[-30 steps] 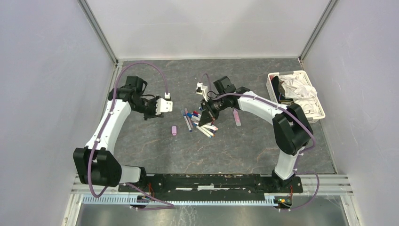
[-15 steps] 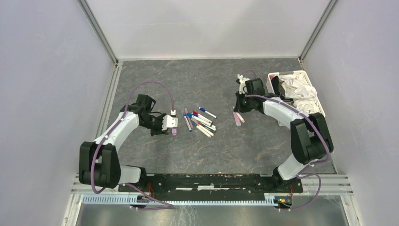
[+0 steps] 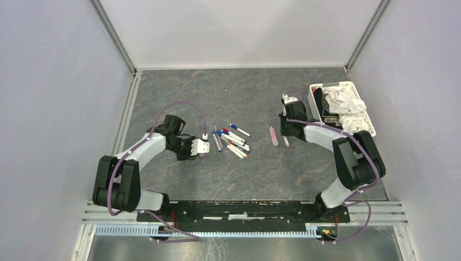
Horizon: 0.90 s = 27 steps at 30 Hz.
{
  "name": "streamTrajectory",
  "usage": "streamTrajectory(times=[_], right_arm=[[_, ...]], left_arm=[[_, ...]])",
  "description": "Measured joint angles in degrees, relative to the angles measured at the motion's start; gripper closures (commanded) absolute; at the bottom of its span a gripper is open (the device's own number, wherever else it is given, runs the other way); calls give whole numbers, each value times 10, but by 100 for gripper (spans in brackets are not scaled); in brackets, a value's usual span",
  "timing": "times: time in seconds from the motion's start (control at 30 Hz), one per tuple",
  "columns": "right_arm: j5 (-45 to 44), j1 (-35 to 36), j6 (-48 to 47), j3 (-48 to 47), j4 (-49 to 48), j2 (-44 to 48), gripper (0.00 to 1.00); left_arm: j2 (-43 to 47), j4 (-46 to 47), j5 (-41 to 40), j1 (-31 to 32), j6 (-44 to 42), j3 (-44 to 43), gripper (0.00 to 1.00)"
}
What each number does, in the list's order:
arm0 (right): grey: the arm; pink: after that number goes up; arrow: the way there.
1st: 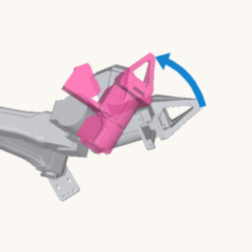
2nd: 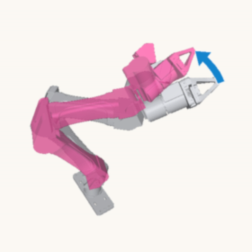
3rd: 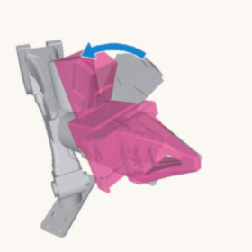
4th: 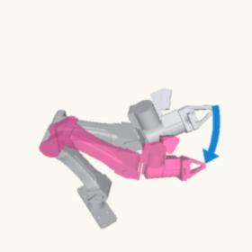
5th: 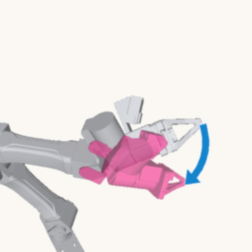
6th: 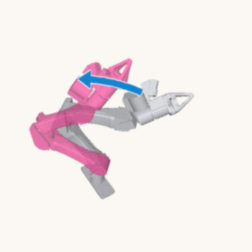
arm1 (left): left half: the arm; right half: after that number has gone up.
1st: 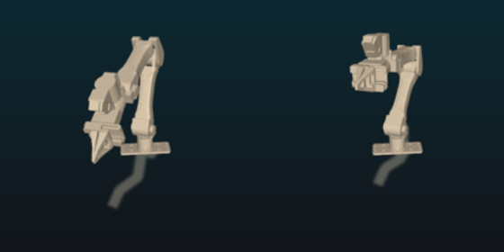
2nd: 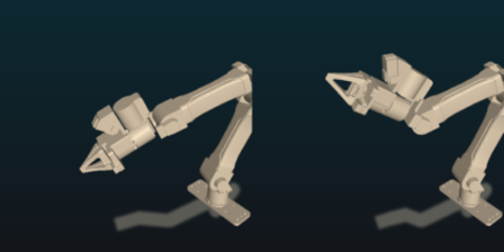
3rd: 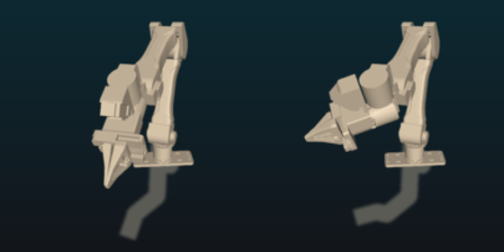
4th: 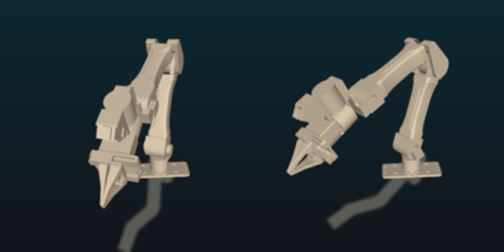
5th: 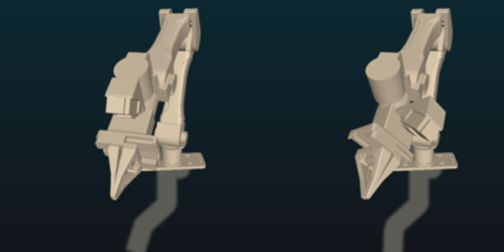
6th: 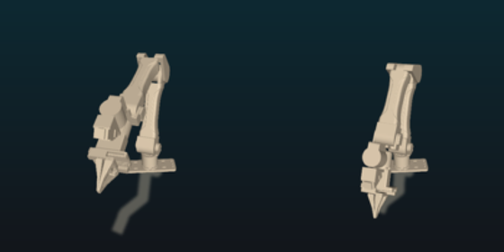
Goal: Open the pen caps
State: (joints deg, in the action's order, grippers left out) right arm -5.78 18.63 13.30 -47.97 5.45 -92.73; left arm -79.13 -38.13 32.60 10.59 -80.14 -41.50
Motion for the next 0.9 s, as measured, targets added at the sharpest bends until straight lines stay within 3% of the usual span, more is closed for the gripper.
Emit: streamTrajectory(times=[0.23,0.37,0.5,0.73,0.9], right_arm=[[-14,0,0,16,-16,-1,64],[-28,0,2,21,-15,-1,54],[-51,0,3,21,-5,9,53],[-76,10,-1,4,17,78,51],[-52,71,-31,-58,26,78,50]], left_arm=[[-10,5,-2,4,6,3,45],[-10,-9,-1,4,11,-6,34],[-10,-43,5,4,37,-57,19],[-10,-99,21,-6,136,-229,8],[-6,-115,21,-18,209,-314,0]])
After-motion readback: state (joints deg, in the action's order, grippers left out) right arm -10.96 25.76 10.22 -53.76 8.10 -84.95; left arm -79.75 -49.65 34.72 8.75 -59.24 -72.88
